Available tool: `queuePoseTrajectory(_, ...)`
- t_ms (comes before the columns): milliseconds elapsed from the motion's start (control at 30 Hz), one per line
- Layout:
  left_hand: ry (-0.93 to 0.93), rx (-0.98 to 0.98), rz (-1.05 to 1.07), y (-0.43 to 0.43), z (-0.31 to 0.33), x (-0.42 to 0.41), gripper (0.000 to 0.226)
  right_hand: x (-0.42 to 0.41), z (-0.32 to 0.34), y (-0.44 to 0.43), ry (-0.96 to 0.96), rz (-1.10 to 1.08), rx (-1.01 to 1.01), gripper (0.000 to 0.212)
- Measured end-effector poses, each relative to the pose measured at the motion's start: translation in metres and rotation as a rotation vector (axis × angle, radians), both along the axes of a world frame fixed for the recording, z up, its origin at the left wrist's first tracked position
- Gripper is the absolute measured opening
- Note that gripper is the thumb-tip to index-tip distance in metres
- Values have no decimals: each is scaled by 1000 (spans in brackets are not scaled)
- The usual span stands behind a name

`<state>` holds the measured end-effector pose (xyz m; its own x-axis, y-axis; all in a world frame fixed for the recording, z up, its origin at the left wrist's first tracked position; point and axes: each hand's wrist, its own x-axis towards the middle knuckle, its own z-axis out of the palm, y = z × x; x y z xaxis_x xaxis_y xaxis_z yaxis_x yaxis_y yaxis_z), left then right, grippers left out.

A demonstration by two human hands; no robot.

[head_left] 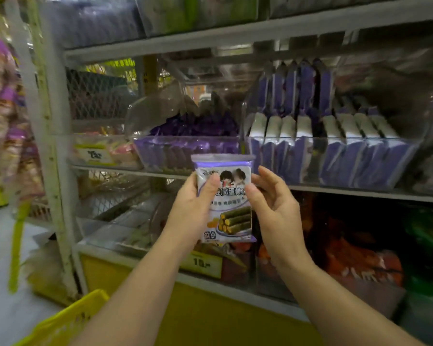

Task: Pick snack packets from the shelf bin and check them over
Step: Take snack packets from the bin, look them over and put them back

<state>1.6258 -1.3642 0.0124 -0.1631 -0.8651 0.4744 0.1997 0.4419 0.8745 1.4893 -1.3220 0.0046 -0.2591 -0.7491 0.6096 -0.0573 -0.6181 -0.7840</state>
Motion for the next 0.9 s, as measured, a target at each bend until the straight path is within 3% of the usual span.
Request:
queuePoseTrajectory(100,-2,23,-89,-2,-27,0,30,5,-10,-10,-80,70,133,40)
queuePoseTrajectory(200,15,65,-141,-4,-43,-4,37,5,-18,-17,-218,109,233,19)
queuePoseTrajectory(333,50,167,-153,-9,-53,-7,45,2,-24,-23,-398,214,364,12)
queuePoseTrajectory(533,128,296,-108,-9,-58,-5,20,-1,-31,-23,-457,258,453,3)
queuePoseTrajectory(633,119,338,-80,-7,-57,0,19,-2,-34,-19,-450,303,462,6)
queuePoseTrajectory(767,165,399,-87,-4,-56,6,36,1,-37,-17,-458,333,471,26)
queuePoseTrajectory(900,181,410,-86,-1,-56,9,40,2,-41,-17,-464,349,457,22)
